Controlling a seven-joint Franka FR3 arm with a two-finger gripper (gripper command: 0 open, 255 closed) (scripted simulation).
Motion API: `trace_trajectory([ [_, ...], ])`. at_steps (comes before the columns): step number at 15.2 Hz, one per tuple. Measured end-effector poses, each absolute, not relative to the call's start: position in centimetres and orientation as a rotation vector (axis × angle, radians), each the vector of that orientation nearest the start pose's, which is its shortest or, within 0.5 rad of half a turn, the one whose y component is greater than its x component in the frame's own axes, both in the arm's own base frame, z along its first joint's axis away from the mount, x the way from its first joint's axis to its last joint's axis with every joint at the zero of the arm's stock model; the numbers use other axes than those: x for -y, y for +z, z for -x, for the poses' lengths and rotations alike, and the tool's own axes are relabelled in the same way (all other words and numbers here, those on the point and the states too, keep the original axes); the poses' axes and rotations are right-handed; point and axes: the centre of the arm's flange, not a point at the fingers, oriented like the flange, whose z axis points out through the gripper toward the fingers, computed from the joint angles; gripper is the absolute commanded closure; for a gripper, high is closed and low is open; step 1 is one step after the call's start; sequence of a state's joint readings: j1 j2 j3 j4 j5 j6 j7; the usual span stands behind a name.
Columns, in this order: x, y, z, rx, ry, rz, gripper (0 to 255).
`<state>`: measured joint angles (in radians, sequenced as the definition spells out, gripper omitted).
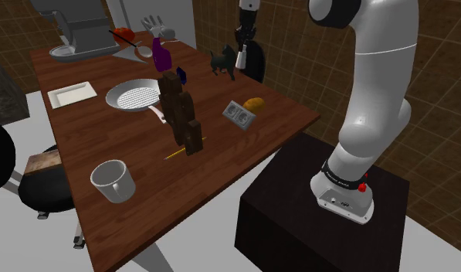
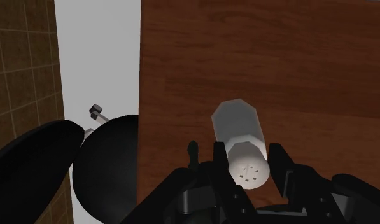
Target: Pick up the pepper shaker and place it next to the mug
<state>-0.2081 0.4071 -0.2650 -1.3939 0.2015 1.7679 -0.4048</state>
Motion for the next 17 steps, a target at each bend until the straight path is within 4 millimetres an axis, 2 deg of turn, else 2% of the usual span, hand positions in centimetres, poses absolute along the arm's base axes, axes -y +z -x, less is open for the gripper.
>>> trace_trajectory([
  [12, 26.5, 54.2, -62.2, -0.137, -0.034, 3.046, 255],
  [14, 25.0, 54.5, -61.8, -0.137, -0.033, 3.046, 255],
  [17, 21.5, 54.8, -60.9, -0.136, -0.033, 3.046, 255],
])
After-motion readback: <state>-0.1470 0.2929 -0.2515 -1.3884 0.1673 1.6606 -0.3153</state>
